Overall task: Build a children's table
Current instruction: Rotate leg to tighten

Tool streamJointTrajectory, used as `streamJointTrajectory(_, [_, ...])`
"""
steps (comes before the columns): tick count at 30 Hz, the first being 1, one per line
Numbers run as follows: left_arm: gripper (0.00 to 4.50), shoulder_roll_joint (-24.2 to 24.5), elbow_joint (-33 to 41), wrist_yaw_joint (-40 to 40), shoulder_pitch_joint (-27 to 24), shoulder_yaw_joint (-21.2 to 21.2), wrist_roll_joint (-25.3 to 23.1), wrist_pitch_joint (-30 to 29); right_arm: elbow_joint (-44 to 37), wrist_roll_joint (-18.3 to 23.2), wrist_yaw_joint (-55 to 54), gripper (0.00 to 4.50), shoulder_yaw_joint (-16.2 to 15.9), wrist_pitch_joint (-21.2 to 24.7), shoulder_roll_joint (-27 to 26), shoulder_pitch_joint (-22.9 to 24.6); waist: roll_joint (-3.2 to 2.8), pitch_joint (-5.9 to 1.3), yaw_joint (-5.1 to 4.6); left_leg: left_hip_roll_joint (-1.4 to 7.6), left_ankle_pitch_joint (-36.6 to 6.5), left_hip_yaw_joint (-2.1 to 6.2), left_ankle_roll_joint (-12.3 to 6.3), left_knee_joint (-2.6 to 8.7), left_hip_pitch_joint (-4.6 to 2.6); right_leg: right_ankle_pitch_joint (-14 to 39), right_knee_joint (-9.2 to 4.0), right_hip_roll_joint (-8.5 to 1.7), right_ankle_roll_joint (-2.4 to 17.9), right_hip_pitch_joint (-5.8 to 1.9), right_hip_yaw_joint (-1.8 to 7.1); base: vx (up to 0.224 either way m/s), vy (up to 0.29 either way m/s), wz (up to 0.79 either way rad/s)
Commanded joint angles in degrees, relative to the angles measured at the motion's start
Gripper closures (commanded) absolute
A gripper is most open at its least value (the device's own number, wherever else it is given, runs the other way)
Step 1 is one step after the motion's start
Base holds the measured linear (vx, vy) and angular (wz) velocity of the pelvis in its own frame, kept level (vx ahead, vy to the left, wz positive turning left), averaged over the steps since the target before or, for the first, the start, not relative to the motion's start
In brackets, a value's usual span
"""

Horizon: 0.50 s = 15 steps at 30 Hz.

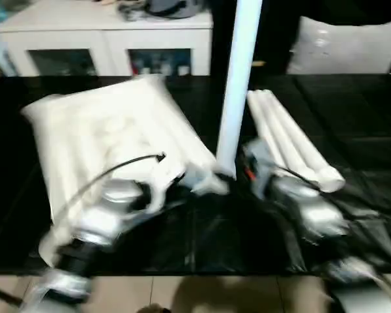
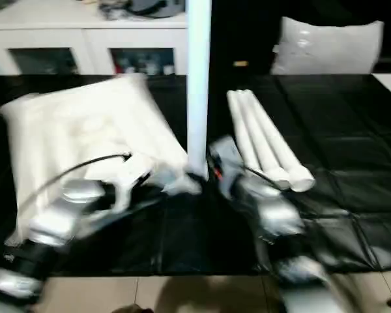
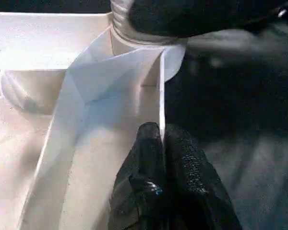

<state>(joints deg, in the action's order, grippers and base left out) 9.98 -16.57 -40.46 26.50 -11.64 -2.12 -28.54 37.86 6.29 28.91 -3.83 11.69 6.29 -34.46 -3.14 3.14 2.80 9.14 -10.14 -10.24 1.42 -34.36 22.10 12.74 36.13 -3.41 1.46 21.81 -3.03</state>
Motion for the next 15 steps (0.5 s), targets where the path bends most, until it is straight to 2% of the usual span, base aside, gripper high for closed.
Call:
streamJointTrajectory(1, [4.5,-5.93,4.25,4.82,3.16,-0.71,1.57,1.01,5.32,-1.15,-3.94,1.76,-1.94,2.09,-3.68,-0.24,0.84,-3.64,0.46,3.88,-10.52,1.79,-1.77,3.95,-0.78,10.76,-5.35,-5.56,12.33,-2.01,3.05,0.0,0.0,0.0])
streamJointTrajectory(2, [4.5,-7.08,4.64,6.27,3.4,-1.13,1.13,0.46,6.35,-1.87,-5.57,1.76,-1.57,1.74,-4.13,-0.66,0.6,-3.87,0.72,3.93,-8.32,1.81,-2.49,3.83,-0.75,7.0,-4.92,-5.47,12.8,-2.1,2.94,0.0,0.0,0.0])
streamJointTrajectory(3, [4.5,-7.84,4.8,6.94,3.55,-1.82,0.68,0.18,6.94,-2.17,-6.15,1.76,-1.3,1.25,-4.33,-0.86,0.61,-3.99,0.78,3.97,-7.32,1.74,-2.81,3.7,-0.72,5.06,-4.71,-5.42,13.04,-2.09,2.92,0.0,0.0,0.0])
streamJointTrajectory(4, [4.5,-8.12,5.0,7.06,3.53,-2.29,0.45,-0.07,7.17,-2.29,-6.26,1.41,-1.16,0.9,-4.4,-0.92,0.64,-4.18,1.05,3.92,-5.44,1.76,-3.83,3.51,-0.56,1.46,-4.41,-5.47,13.4,-2.32,2.82,0.0,0.0,0.0])
streamJointTrajectory(5, [4.5,-8.33,5.35,7.65,3.37,-2.94,-0.33,-0.77,7.57,-2.68,-6.61,1.2,-0.85,-0.05,-4.36,-1.0,0.19,-4.31,1.18,3.94,-4.01,1.79,-4.85,3.36,-0.49,-1.66,-3.98,-5.48,13.91,-2.35,2.74,0.0,0.0,0.0])
streamJointTrajectory(6, [4.5,-8.33,5.4,7.73,3.34,-2.96,-0.43,-0.87,7.63,-2.72,-6.69,1.06,-0.79,-0.14,-4.36,-1.02,0.3,-4.32,1.15,3.98,-3.91,1.74,-5.22,3.35,-0.45,-2.72,-4.0,-5.41,14.02,-2.36,2.67,0.0,0.0,0.0])
streamJointTrajectory(9, [4.5,-7.8,5.21,8.32,3.18,-2.53,-1.11,-1.45,6.81,-2.73,-6.92,0.84,-0.24,-1.62,-3.8,-0.57,0.08,-4.34,1.27,4.08,-4.89,1.76,-5.95,3.26,-0.55,-3.14,-4.06,-5.58,14.58,-2.38,2.58,0.0,0.0,0.0])
streamJointTrajectory(12, [4.5,-6.61,4.89,8.7,3.0,-2.23,-1.77,-0.95,4.6,-2.18,-5.21,0.61,0.15,-3.45,-2.35,0.84,0.08,-4.19,1.39,4.27,-6.62,1.79,-5.39,3.46,-0.67,-1.73,-4.22,-5.48,14.28,-2.36,2.49,0.0,0.0,0.0])
streamJointTrajectory(14, [4.5,-5.6,4.63,7.91,2.61,-2.4,-1.97,-0.3,1.91,-0.24,-1.72,0.31,1.36,-5.01,-1.21,2.57,0.07,-4.11,1.71,4.34,-8.05,1.82,-5.02,3.58,-0.72,-0.62,-4.42,-5.59,13.62,-2.43,2.57,0.0,0.0,0.0])
streamJointTrajectory(15, [4.5,-5.34,4.66,7.63,2.45,-2.44,-1.9,-0.24,1.04,0.29,-0.66,0.31,1.57,-5.32,-0.8,3.1,-0.02,-4.15,1.86,4.37,-7.93,1.85,-4.94,3.56,-0.75,-0.65,-4.37,-5.6,13.53,-2.44,2.57,0.0,0.0,0.0])
